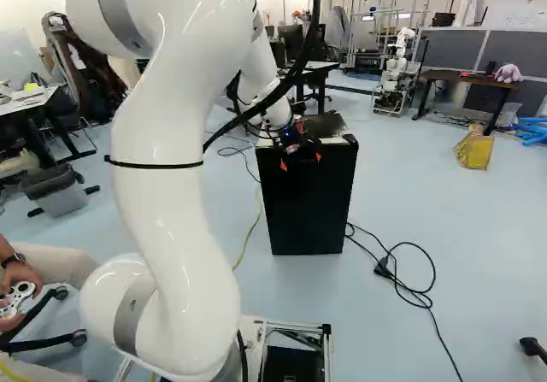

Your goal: Grab a drink from the fridge

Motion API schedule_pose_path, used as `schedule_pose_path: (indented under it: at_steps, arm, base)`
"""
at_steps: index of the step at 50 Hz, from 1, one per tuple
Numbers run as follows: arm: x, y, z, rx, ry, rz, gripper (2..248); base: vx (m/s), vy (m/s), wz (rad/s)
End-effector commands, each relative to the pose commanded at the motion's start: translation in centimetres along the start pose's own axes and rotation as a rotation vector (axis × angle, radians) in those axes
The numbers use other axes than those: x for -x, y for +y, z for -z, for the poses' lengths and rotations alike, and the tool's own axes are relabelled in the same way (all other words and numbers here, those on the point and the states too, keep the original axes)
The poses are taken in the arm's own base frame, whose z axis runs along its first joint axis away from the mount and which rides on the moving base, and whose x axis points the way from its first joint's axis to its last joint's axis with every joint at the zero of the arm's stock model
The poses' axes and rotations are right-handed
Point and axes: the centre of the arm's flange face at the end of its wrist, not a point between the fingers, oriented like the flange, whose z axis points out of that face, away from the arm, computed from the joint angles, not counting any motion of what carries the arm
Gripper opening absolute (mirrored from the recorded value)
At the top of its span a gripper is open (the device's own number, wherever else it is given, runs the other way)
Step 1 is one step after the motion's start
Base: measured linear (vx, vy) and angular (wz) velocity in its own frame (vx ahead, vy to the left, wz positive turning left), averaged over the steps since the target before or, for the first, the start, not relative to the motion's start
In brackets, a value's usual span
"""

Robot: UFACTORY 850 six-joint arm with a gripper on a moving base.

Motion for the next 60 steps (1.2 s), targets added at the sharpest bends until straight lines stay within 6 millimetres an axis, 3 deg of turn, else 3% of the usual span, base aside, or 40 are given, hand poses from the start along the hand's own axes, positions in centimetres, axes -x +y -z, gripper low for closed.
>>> schedule_pose_path:
  at_steps: [23, 44, 60]
  arm:
    - [3.3, -2.2, 1.6, -0.065, 0.036, -0.075, 247]
    - [5.3, -4.5, 3.5, -0.145, 0.184, -0.196, 247]
    - [6.7, -4.6, 4.7, -0.171, 0.331, -0.291, 247]
  base:
    - [0.0, 0.0, 0.0]
    - [0.0, 0.0, 0.0]
    - [0.0, 0.0, 0.0]
